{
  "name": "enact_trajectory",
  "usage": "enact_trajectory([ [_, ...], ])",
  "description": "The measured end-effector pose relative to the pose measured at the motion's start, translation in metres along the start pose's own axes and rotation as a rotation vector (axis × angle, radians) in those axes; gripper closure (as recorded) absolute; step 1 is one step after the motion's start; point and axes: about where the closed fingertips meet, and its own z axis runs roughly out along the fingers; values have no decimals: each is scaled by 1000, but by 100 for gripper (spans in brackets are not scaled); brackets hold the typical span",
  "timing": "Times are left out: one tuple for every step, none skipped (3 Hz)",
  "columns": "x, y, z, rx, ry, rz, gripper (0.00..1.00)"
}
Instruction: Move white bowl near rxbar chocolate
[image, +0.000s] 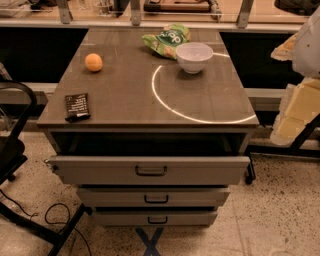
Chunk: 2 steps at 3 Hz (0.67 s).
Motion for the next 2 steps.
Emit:
enact_trajectory([
  [-3, -6, 1, 12, 2, -13, 0],
  [-23, -52, 18, 67, 15, -109, 0],
])
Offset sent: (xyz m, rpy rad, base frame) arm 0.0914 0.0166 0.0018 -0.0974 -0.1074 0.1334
